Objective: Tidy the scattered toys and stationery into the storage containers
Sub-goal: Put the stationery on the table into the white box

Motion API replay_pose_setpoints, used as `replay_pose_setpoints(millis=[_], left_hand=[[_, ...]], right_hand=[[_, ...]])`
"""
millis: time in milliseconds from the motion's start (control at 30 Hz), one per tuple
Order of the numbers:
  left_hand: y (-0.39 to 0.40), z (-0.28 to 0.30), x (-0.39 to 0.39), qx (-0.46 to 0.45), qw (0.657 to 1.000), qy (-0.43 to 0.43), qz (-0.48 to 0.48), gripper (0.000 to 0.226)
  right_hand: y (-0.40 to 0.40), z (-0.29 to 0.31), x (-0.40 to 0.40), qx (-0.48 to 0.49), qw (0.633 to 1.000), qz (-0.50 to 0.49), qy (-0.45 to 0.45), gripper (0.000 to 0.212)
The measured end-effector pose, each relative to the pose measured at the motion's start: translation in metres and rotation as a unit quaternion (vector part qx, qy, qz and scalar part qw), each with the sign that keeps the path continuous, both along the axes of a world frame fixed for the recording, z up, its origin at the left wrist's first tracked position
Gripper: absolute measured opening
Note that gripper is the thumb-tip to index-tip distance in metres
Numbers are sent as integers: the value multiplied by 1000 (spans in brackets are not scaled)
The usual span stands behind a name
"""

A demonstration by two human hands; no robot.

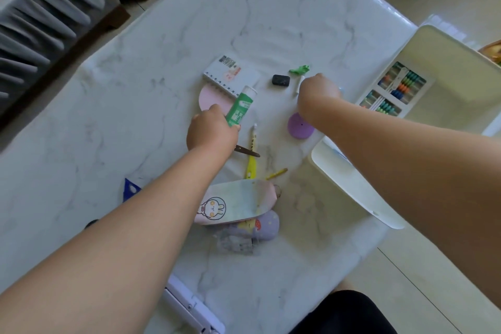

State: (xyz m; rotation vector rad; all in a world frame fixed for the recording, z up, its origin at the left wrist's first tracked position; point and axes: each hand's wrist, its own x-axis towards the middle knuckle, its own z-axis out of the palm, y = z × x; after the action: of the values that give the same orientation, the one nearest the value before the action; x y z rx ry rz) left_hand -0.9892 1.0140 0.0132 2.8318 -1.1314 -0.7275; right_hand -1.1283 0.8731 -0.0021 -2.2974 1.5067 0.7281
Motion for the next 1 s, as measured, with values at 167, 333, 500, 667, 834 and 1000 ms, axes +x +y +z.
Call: replay_pose_setpoints(millis=[167, 333, 500, 667, 834, 1000], left_hand=[[4, 2, -6, -10, 1000, 16, 6, 35], [4, 2, -10, -21, 999, 40, 23, 35], [2, 4, -9, -30, 997, 62, 39, 34], [-4, 17, -13, -49, 996, 62, 39, 33], [-35, 41, -54, -93, 990, 110, -12, 30], [-83, 55, -118, -120, 975, 154, -108, 32]], right_hand=[[5, -9, -11, -30, 999, -29, -7, 46], [6, -11, -12, -49, 998, -23, -38, 44], [8, -14, -10, -30, 992, -69, -104, 34], [10, 0, -10, -27, 978, -100, -182, 24], [-6, 50, -54, -88, 933, -183, -298, 22], [-29, 68, -141, -137, 909, -289, -268, 26]])
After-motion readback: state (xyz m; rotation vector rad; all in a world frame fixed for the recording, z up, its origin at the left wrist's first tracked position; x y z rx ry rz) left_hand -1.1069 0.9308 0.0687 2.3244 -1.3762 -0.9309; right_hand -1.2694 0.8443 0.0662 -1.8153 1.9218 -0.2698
